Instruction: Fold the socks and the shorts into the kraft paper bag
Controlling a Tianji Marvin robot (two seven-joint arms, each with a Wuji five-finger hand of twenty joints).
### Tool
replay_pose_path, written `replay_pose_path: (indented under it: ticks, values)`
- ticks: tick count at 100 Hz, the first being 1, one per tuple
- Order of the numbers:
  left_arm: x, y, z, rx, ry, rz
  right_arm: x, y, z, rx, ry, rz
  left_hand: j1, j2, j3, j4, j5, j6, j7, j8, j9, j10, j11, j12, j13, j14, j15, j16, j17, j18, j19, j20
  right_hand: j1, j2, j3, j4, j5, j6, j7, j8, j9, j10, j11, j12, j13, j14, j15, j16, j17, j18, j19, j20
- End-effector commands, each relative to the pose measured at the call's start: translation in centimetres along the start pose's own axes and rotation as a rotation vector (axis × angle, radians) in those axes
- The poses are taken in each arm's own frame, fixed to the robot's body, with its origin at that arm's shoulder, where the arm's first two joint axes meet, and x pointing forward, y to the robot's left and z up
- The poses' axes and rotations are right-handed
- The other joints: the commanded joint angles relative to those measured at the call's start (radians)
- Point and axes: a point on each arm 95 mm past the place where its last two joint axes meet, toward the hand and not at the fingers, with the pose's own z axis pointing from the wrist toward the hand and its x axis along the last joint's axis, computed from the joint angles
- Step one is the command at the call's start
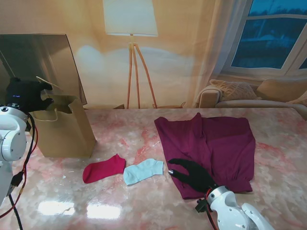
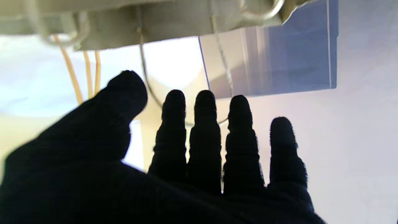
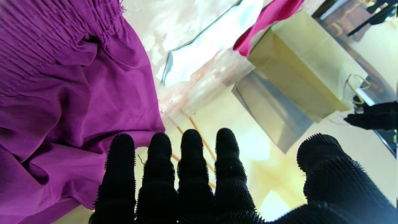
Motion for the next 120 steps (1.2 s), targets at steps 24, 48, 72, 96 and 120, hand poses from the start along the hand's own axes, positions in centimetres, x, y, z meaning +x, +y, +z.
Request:
replay_pose_path:
  ticks: [24,48,72,96,120]
  values:
    - [5.0,-3.1,-3.0,0.145,0.137,-0.031,0.0,-0.3,-0.2,0.004,0.001,0.000,0.121,0.020,-0.014,0.049,0.063,-0.019,0.028,0.008,0.034,0.027,0.001,-0.004,0.073,-0.016,-0.032,-0.050,0.096,-0.057,0.011,-0.002,0.023,0.028,-0.029,0.028,0.025,-0.025,0.011,0.005,0.033,-0.002,0.012,0.009,0.019,0.002,0.014,0.016,0.002,-0.003,0.021,0.036]
    - [9.4,-1.6,-5.7,0.163,0.265,-0.092,0.0,-0.3,-0.3,-0.002,0.001,0.002,0.134,0.012,-0.012,0.048,0.084,-0.039,0.054,0.022,0.054,0.033,0.002,-0.002,0.090,-0.013,-0.027,-0.058,0.102,-0.060,0.021,-0.022,0.024,0.027,-0.029,0.028,0.025,-0.028,0.011,0.005,0.033,-0.001,0.011,0.009,0.020,0.002,0.015,0.016,0.002,-0.004,0.021,0.036]
    - [13.3,2.8,-9.3,0.091,0.340,-0.155,-0.1,-0.2,-0.4,-0.004,0.002,0.003,0.178,-0.029,0.020,0.056,0.098,-0.055,0.069,0.030,0.078,-0.003,0.006,0.001,0.111,-0.014,-0.017,-0.057,0.112,-0.031,0.045,-0.027,0.024,0.029,-0.030,0.028,0.025,-0.026,0.011,0.005,0.033,-0.001,0.011,0.009,0.019,0.001,0.015,0.016,0.001,-0.003,0.020,0.035]
    - [15.3,8.0,-11.3,-0.047,0.393,-0.180,0.0,-0.4,-0.6,0.002,0.006,0.002,0.240,-0.025,0.080,0.071,0.100,-0.073,0.074,0.031,0.076,-0.018,-0.002,-0.001,0.092,-0.010,-0.031,-0.061,0.094,0.023,0.033,-0.034,0.024,0.028,-0.030,0.028,0.025,-0.024,0.011,0.004,0.033,-0.002,0.011,0.009,0.018,0.002,0.014,0.016,0.002,-0.003,0.021,0.036]
    - [16.4,12.9,-11.8,-0.187,0.443,-0.207,0.1,-0.6,-0.7,0.005,0.007,-0.002,0.286,-0.031,0.116,0.065,0.091,-0.094,0.079,0.030,0.042,-0.033,-0.019,-0.011,-0.005,-0.005,-0.071,-0.074,0.035,0.029,0.000,-0.038,0.024,0.028,-0.031,0.028,0.026,-0.024,0.011,0.004,0.036,-0.001,0.013,0.010,0.020,0.004,0.015,0.016,0.001,-0.003,0.020,0.035]
